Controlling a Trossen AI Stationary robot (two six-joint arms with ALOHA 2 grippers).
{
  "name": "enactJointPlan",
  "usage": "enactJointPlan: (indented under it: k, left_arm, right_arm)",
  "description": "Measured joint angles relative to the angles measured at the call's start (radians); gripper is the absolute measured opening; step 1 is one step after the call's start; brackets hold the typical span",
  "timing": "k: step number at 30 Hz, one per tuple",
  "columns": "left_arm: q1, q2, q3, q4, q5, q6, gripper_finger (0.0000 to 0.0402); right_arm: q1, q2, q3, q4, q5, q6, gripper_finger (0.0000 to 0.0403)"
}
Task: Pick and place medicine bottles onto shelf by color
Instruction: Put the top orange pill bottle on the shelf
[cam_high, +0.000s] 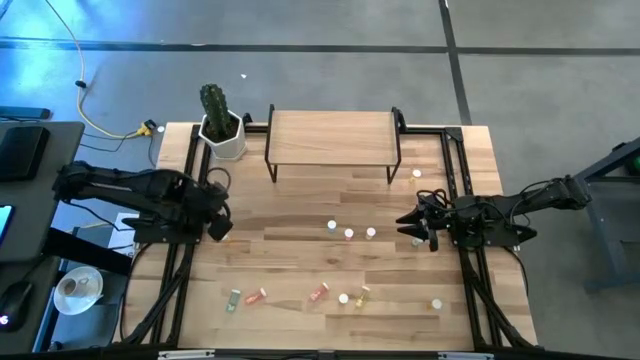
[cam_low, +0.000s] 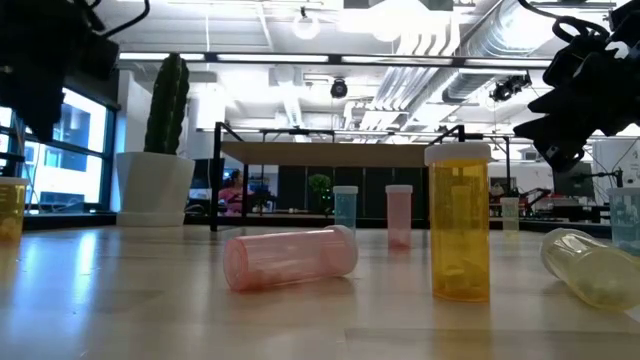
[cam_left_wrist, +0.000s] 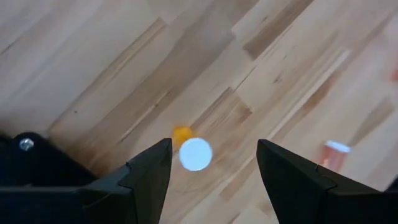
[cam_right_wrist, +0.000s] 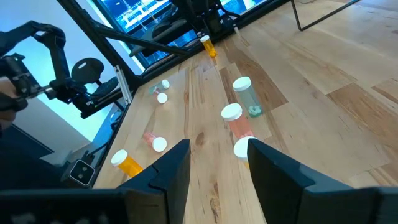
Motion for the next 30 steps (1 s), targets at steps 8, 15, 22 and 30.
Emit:
enactJointPlan:
  k: [8,15,22,30]
  left_arm:
    - [-0.094,0.072,-0.009,0.008,-0.056,0.080,0.0225]
    - [-0.177,0.153,-0.009,0.010,-0.055,0.201,0.0225]
    - [-0.259,0.241,-0.009,0.011,-0.079,0.200,0.0225]
    - [-0.281,0.314,-0.009,0.010,-0.111,0.149,0.0225]
  right_arm:
    - [0.000,0.000,0.000,0.000,0.000,0.000,0.0151]
    - [0.000,0.000,0.000,0.000,0.000,0.000,0.0151]
    - [0.000,0.000,0.000,0.000,0.000,0.000,0.0151]
    - [0.000,0.000,0.000,0.000,0.000,0.000,0.0151]
